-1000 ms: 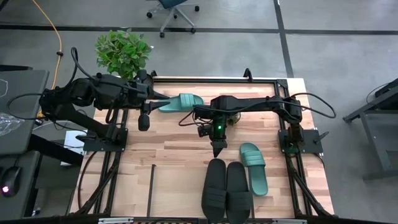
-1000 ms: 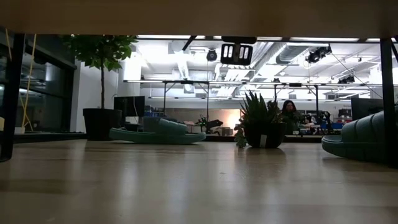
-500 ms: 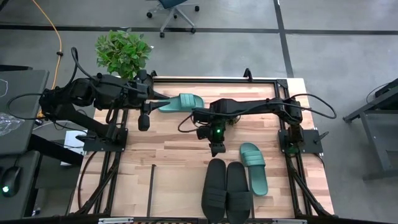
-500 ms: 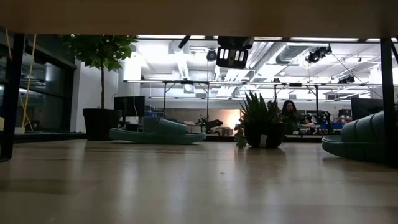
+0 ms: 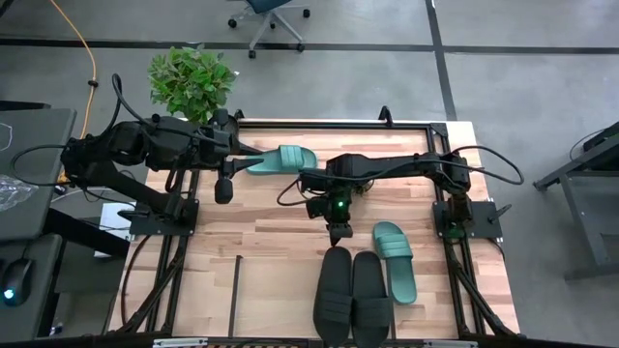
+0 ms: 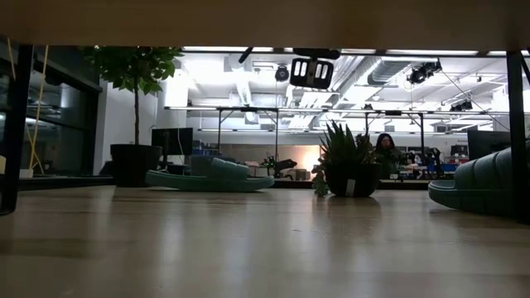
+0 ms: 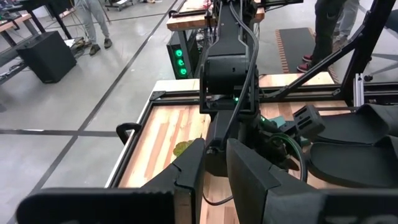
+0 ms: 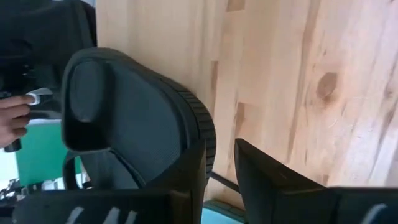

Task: Pick and place slides into the shelf
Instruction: Put the black slide on the shelf, then put the right blue slide on the shelf

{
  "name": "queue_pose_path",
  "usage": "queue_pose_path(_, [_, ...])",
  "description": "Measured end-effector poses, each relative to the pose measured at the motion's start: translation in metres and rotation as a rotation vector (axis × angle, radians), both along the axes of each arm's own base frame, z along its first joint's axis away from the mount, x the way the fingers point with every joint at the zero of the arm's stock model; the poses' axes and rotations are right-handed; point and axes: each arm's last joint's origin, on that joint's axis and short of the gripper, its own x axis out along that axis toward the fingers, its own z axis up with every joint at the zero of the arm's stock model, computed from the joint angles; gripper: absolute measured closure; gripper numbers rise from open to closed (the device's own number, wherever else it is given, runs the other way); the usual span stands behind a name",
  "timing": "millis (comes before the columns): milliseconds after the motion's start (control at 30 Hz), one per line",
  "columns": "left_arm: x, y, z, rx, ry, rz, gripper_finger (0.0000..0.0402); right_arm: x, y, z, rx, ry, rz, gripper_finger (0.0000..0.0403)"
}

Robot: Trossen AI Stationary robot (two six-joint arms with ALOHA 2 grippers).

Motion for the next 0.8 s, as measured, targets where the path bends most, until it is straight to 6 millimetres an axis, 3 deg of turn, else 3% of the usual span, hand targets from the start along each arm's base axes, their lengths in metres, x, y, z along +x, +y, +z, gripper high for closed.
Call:
queue_pose_path(400, [0.0, 0.0, 0.0, 0.0, 0.0, -0.001, 0.0344, -0.003, 0.008, -0.001, -0.031, 0.019, 0.027, 0.0327])
queue_pose_path(800, [0.0, 0.0, 0.0, -0.012, -0.004, 0.003, 0.0344, 0.001, -0.017, 0.0, -0.104, -0.003, -0.072, 0.0327])
